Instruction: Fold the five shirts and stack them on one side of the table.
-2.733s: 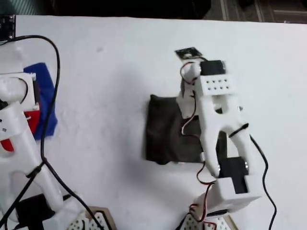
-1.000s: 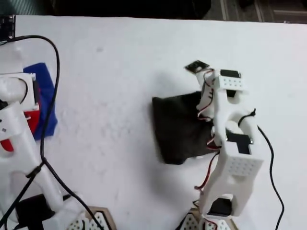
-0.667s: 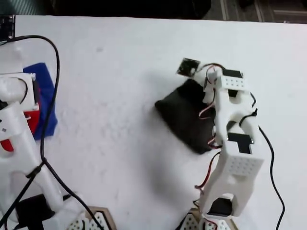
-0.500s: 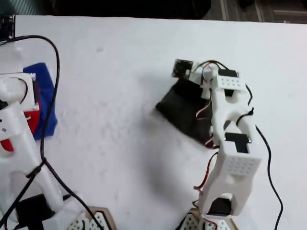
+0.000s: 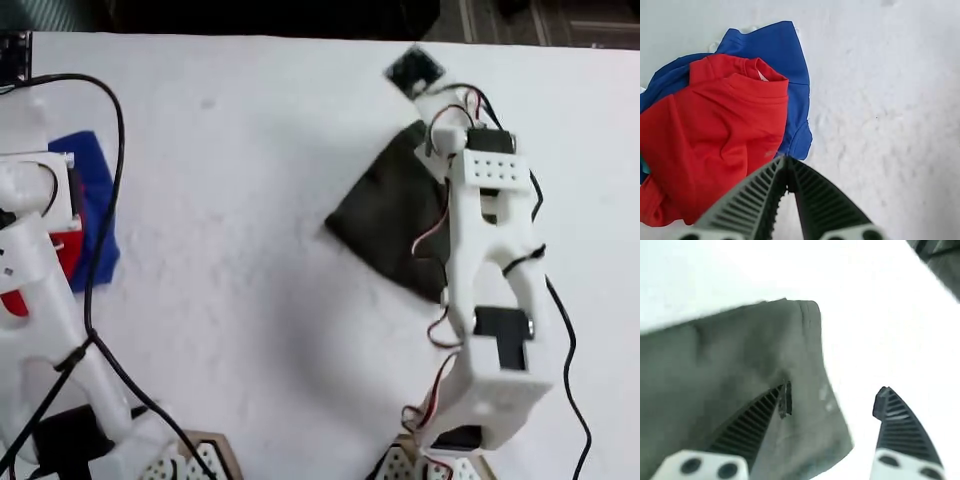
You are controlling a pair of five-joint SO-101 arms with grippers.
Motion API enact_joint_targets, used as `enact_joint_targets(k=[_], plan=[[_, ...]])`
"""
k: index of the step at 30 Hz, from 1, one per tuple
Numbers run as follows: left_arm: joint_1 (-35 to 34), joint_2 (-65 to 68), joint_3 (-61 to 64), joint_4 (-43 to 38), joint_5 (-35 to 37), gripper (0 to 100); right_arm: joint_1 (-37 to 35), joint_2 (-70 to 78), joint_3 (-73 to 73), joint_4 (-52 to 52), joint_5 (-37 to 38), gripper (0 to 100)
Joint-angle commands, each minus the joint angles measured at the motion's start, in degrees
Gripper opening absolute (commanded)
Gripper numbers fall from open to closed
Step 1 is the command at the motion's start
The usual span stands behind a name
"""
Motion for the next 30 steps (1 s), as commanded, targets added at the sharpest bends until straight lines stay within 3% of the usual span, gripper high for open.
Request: enact_joint_targets(k=[1, 12, 15, 19, 21, 30], plan=[[-0.1, -2.1, -0.6, -0.2, 0.1, 2, -1.5, -7.4, -2.0, 10.8, -12.3, 27.8], [-0.1, -2.2, -0.6, 0.1, 0.1, 2, -4.0, -18.7, -1.8, 34.8, -47.3, 28.1], [-0.1, -2.2, -0.6, 0.1, 0.1, 2, -4.5, -18.2, -1.6, 38.0, -56.2, 35.5], [-0.1, -2.2, -0.6, 0.1, 0.1, 2, -4.3, -11.9, 0.7, 32.1, -64.4, 53.3], [-0.1, -2.2, -0.6, 0.2, 0.1, 2, -4.3, -7.3, 1.4, 27.8, -66.5, 57.4], [-0.4, -2.2, -0.6, 0.3, 0.1, 2, -4.2, 12.0, 1.4, 6.5, -68.5, 55.3]])
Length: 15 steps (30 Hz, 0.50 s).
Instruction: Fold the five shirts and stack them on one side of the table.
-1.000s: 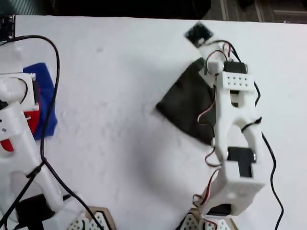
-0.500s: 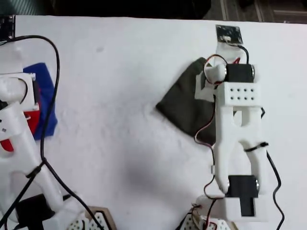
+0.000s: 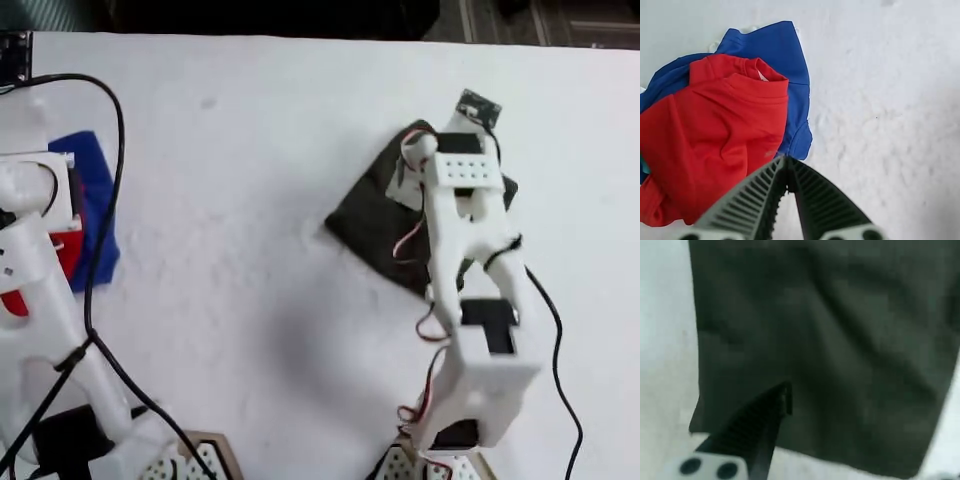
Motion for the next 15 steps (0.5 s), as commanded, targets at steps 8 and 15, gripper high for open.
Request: enact_joint_targets(k=[8, 15], plan=[[-0.4, -2.2, -0.6, 0.3, 0.1, 2, 0.0, 13.0, -0.4, -17.6, 0.1, 52.2], [-0.4, -2.2, -0.6, 0.3, 0.1, 2, 0.7, 15.5, -4.7, -13.1, -0.2, 20.6]])
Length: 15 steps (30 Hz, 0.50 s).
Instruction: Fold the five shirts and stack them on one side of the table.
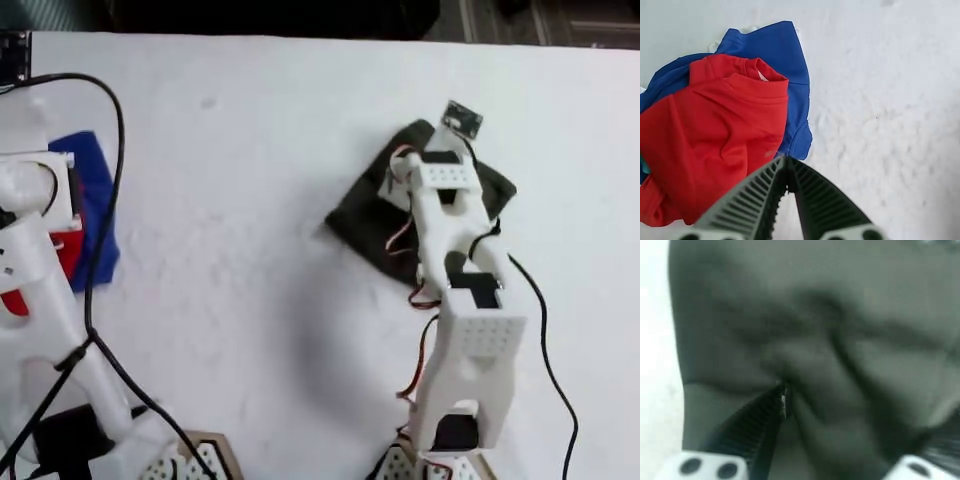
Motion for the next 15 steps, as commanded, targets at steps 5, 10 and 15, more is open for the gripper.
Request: enact_joint_targets(k=[5, 10, 15], plan=[[-0.4, -2.2, -0.7, 0.3, 0.1, 2, 1.0, 4.4, -6.9, 6.7, 0.1, 1.9], [-0.4, -2.2, -0.7, 0.3, 0.1, 2, 3.4, 3.4, -9.8, 10.9, 9.1, 2.0], [-0.4, -2.2, -0.7, 0.3, 0.1, 2, 10.4, -2.3, -11.4, 13.1, 23.3, 1.9]])
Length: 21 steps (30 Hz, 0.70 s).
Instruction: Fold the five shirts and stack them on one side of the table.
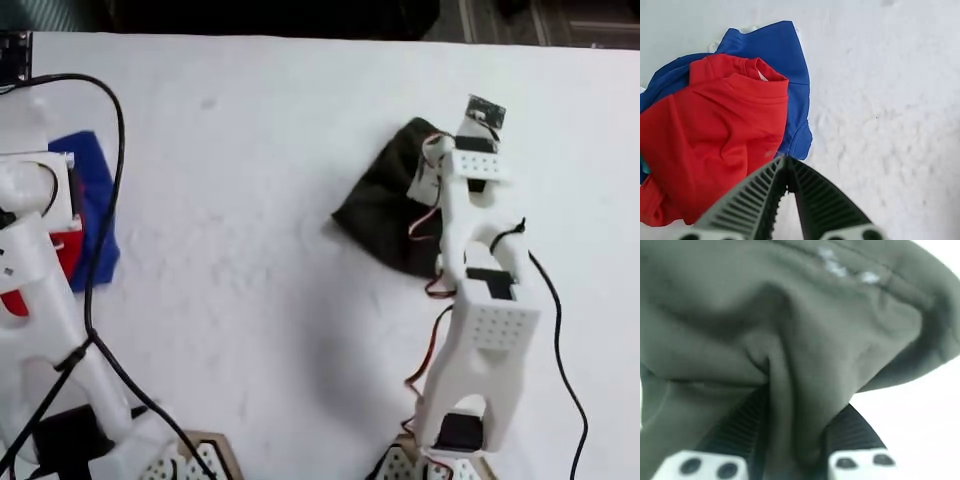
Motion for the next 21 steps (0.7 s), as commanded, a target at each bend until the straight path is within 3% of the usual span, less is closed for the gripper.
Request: enact_joint_targets(k=[1, 11, 21], plan=[[-0.4, -2.2, -0.7, 0.3, 0.1, 2, 5.5, -4.8, -1.7, 0.7, 10.1, 1.9], [-0.1, -2.2, -0.4, 0.2, 0.1, 2, 23.3, -6.1, -8.1, -1.4, 43.8, 1.8], [-0.1, -2.2, -0.4, 0.3, 0.1, 2, 34.8, -0.2, -8.7, -13.3, 58.5, 1.8]])
